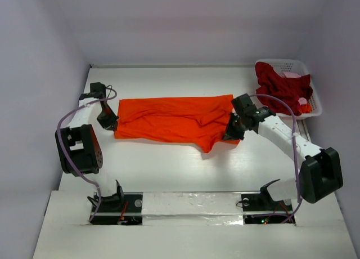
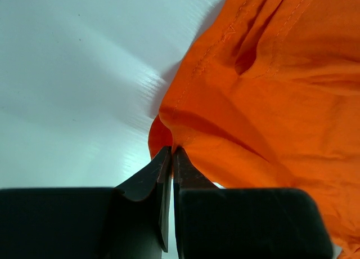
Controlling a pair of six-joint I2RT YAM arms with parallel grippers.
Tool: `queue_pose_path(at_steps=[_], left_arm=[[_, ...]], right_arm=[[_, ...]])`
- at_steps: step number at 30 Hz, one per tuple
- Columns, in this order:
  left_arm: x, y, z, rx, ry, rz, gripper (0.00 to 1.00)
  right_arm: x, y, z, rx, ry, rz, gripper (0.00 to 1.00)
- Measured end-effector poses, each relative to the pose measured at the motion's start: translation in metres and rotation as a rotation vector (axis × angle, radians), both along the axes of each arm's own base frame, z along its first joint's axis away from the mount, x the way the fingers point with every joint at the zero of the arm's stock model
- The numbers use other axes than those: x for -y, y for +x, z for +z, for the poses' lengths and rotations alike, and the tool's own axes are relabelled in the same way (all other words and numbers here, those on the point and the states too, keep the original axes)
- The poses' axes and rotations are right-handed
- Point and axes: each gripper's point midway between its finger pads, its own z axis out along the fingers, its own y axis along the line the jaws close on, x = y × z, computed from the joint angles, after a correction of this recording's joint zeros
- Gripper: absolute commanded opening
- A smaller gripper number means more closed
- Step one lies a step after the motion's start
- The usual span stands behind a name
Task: Fold and stack the t-shirts
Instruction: Grap the side of the flattened tshirt closest away from the robot with both arms, then fold the other side of the tshirt into a rectangle
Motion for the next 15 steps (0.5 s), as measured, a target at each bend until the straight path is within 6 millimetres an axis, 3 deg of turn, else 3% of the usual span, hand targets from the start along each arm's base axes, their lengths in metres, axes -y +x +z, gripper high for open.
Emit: queue_pose_path(at_steps=[6,15], left_arm=[[0.000,0.002,0.002,-0.001,-0.002,0.001,0.00],[-0.004,0.008,0.008,0.013,-0.001,0.011,0.00]], right_arm=[[0.018,0.006,-0.008,-0.034,-0.027,-0.043,0.00],[0.038,0.027,0.004,0.003,-0.045,-0.096,0.00]])
